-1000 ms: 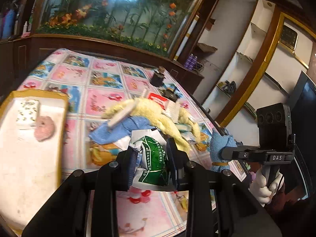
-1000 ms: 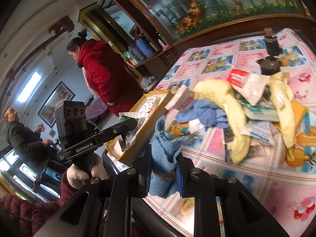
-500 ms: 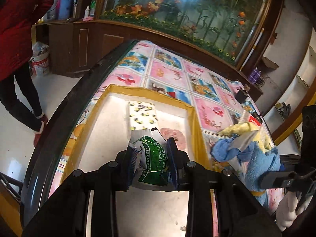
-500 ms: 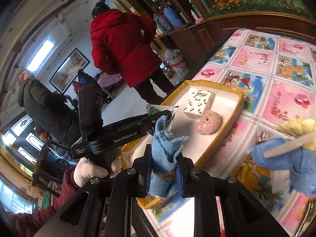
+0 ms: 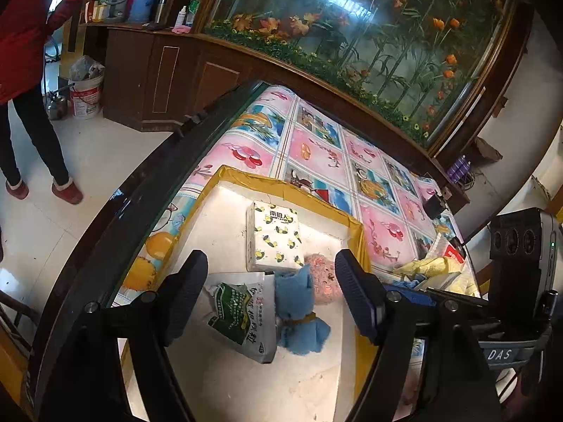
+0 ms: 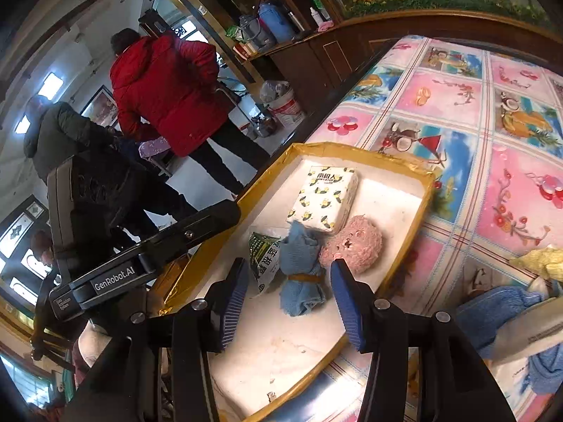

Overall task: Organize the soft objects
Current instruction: 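Lower the green bag and blue plush into the tray and open both tools, then grasp a white sachet with the left tool while the right grasps a yellow towel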

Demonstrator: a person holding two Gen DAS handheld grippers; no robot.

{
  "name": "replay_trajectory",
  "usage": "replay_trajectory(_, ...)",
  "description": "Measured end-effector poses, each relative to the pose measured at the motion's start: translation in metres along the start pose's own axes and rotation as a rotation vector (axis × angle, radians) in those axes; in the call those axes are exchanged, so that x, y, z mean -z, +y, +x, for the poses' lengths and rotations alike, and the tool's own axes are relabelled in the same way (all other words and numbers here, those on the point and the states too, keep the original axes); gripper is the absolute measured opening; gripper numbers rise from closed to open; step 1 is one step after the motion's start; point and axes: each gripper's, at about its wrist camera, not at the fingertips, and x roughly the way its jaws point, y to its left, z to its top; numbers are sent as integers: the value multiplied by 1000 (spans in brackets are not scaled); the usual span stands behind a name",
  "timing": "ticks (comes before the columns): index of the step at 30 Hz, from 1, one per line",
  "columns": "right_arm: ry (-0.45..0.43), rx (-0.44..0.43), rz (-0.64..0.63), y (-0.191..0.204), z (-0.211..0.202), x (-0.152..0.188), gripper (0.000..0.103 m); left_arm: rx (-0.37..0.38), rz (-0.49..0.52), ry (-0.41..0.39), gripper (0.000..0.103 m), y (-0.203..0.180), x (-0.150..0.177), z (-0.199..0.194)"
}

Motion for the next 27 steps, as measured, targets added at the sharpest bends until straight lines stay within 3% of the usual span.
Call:
replay_trajectory(4,-82,28,0,-11,-53,12,52,53,-9,-44,77,-21,9,-29)
replay_trajectory(6,-131,59,7,-22,-86,23,58,92,2,-59,79,-38,14,-42)
replay_trajectory(13,-281,264,106,-88,-203,80,69,212,56,25,79,-112,41,-38)
replay_trajectory(21,-273,419,260,-163,-256,152,69,195,164,153,79,-179,72,8)
replay_trajectory(27,-257,398,285,-181,-258,175,69,69,423,92,79,-216,73,40)
